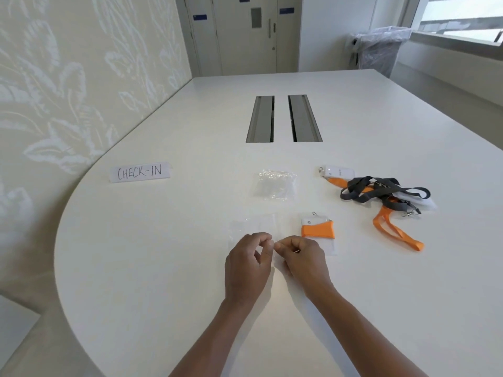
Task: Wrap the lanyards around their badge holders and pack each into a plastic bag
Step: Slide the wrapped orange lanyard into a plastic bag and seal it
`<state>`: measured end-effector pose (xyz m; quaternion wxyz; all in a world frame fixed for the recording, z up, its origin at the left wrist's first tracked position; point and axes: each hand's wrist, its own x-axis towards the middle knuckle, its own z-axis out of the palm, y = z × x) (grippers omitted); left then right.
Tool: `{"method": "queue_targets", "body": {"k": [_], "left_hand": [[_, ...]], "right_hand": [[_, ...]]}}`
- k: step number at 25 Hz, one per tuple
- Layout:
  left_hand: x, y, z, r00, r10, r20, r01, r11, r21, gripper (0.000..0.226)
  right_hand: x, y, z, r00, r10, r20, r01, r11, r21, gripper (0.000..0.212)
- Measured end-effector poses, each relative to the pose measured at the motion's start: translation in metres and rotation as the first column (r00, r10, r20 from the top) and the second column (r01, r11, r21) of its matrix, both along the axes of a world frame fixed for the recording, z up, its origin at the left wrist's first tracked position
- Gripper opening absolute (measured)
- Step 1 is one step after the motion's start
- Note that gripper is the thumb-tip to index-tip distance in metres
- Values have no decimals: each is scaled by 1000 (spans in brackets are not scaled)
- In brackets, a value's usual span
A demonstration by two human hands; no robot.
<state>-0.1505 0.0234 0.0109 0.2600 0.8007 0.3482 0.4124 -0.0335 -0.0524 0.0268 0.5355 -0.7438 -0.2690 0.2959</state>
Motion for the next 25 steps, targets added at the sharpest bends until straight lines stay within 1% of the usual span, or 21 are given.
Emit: {"method": "queue_targets", "body": {"k": [4,7,11,14,19,22,25], "left_hand": [[0,0,2,1000,-15,-13,15,1000,-10,14],[1,-4,5,999,-27,-43,27,1000,-12,17],[3,-8,6,997,40,-66,-40,999,3,23],[3,-10,8,994,70,-88,-71,997,-7,22],[5,-11,7,994,61,-88,-65,997,-38,7],[4,-9,7,995,62,-82,-66,996,-53,10],[4,-7,5,996,35,-86,-42,997,-72,7]], "right_hand": [[2,-4,-1,991,125,-52,-122,991,60,14],[6,-7,-3,981,189,-47,-184,979,82,22],[15,-9,-3,956,263,-127,-251,962,104,25],[19,-9,-4,942,299,-152,-284,952,113,26],[21,-8,-4,943,285,-172,-274,958,85,25],[18,-7,-4,957,244,-157,-236,969,68,20],[16,-6,-3,969,214,-127,-208,976,61,17]]}}
